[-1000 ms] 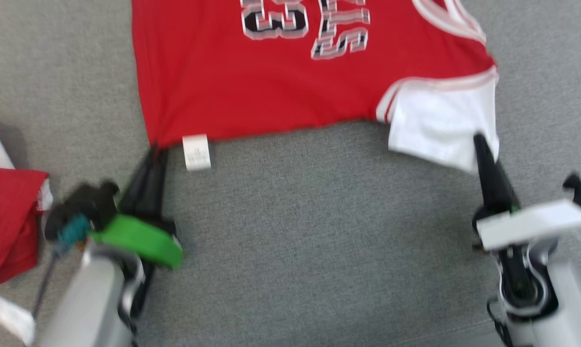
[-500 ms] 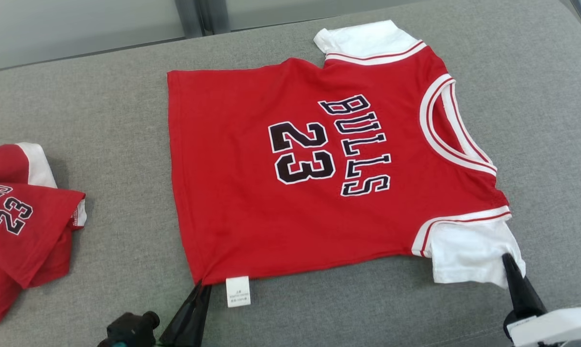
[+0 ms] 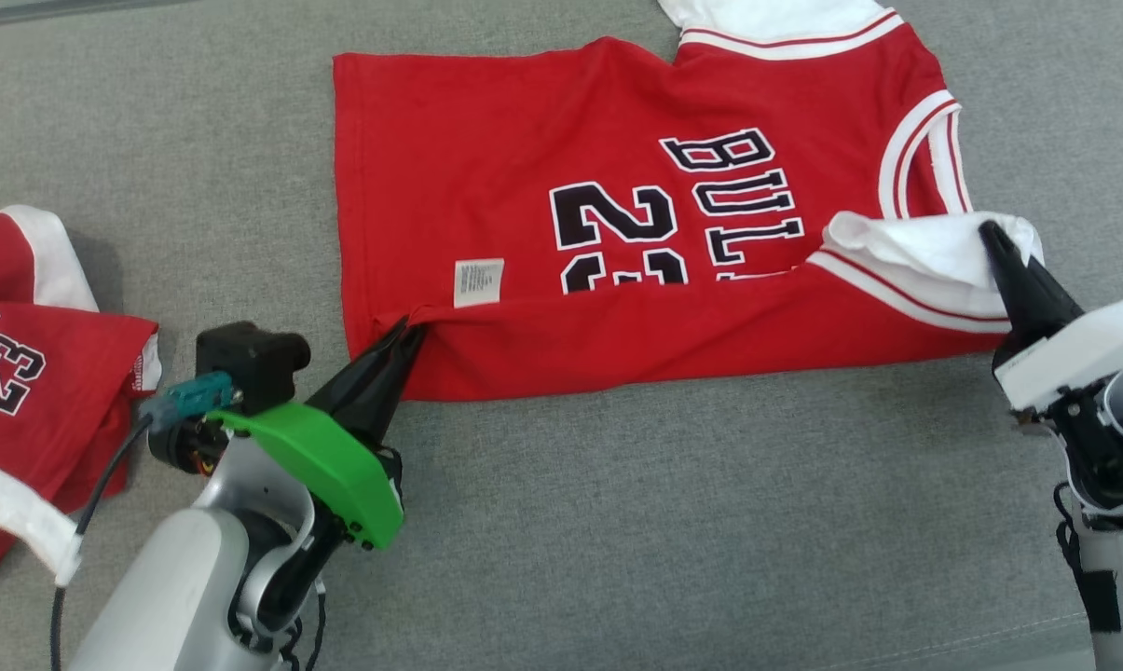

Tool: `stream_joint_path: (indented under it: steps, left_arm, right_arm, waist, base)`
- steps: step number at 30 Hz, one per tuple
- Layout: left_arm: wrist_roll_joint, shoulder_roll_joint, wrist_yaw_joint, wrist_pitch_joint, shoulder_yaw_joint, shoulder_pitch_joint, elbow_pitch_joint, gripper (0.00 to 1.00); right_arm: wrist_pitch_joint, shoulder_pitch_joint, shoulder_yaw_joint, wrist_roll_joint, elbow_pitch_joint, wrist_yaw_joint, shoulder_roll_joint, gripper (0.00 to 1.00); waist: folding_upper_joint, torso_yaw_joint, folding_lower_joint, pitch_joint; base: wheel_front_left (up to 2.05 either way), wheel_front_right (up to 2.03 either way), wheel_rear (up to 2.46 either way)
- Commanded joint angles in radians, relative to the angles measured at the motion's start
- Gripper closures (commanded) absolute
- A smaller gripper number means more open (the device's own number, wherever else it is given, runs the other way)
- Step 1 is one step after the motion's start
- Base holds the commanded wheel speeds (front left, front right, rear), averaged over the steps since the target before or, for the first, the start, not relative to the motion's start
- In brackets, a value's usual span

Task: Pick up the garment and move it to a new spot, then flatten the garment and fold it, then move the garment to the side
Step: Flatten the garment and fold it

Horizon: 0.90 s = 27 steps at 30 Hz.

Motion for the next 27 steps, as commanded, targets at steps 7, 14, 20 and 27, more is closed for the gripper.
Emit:
stream_joint_path:
  steps: [7, 14, 20, 27]
  left_arm:
    - [0.047, -0.029, 0.014, 0.041, -0.034, -0.163, 0.212, 0.0]
    - [-0.002, -0.028, 0.045, -0.086, 0.045, -0.058, 0.184, 0.0]
    - [-0.037, 0.007, 0.086, -0.049, 0.077, 0.04, 0.128, 0.0]
    - [-0.046, 0.008, 0.108, 0.019, 0.057, 0.029, 0.165, 0.0]
  right_arm:
    - [0.024, -0.151, 0.028, -0.135, 0.057, 0.001, 0.002, 0.0]
    - [-0.018, 0.025, 0.075, -0.304, -0.091, 0.001, -0.115, 0.0]
    - [0.011, 0.132, 0.037, -0.393, -0.127, 0.0, -0.131, 0.0]
    - [0.039, 0.052, 0.03, -0.449, -0.014, 0.0, -0.103, 0.0]
  waist:
    - [0.0, 0.023, 0.0001, 0.06]
    - [0.0, -0.008, 0.0001, 0.051]
    - [0.0, -0.03, 0.0001, 0.081]
    - [0.0, -0.026, 0.0001, 0.125]
  base:
    - [0.0, 0.0, 0.0]
    - [0.0, 0.0, 0.0]
    - [0.0, 0.0, 0.0]
    - [0.0, 0.0, 0.0]
